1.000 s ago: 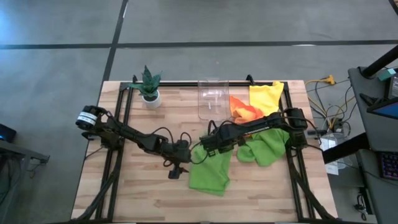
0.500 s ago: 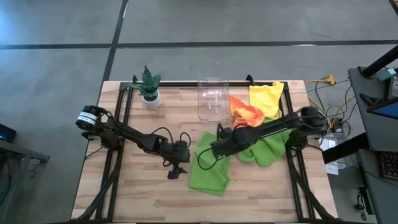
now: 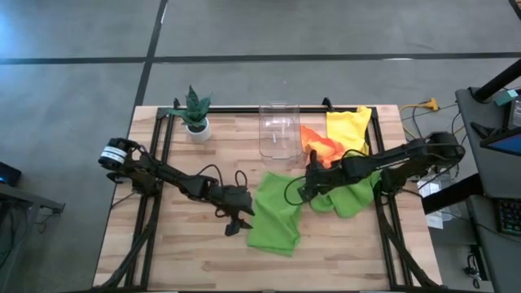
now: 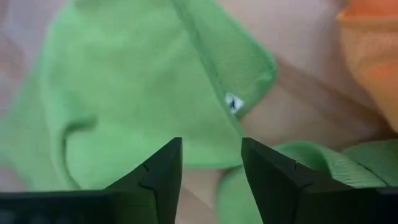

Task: Fold microfiber towels
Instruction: Fold the top green towel

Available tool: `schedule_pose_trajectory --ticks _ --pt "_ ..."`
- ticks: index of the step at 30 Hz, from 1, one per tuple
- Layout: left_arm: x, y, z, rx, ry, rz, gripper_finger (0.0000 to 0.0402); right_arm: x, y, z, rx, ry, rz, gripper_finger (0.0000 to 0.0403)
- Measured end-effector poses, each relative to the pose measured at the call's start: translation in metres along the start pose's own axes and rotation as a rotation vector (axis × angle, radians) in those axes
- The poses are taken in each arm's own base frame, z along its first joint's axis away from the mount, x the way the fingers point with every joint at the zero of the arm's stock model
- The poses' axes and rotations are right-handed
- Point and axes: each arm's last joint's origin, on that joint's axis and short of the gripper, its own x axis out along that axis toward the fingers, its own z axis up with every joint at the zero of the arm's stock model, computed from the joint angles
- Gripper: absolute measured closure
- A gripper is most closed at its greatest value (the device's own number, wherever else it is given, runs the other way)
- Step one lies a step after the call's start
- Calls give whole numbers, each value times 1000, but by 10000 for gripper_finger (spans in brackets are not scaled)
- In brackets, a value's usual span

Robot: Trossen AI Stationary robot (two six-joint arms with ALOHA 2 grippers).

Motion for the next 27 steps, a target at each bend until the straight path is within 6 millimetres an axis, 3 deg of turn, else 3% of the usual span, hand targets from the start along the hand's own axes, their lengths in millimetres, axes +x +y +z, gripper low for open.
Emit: schedule_pose_trajectory --ticks 8,14,18,22,27 --pt "-1 4 5 -105 -27 9 155 21 -12 18 -88 68 4 258" --pt "-1 7 6 -116 -35 16 155 47 -14 20 -121 174 -2 256" --pt "-2 9 7 -144 -37 21 155 54 -13 21 -121 190 -17 263" --pt "-2 9 7 -148 -40 22 155 50 -11 22 -142 184 -12 294" --pt "-3 13 9 -153 -50 33 155 43 -9 22 -175 184 23 365"
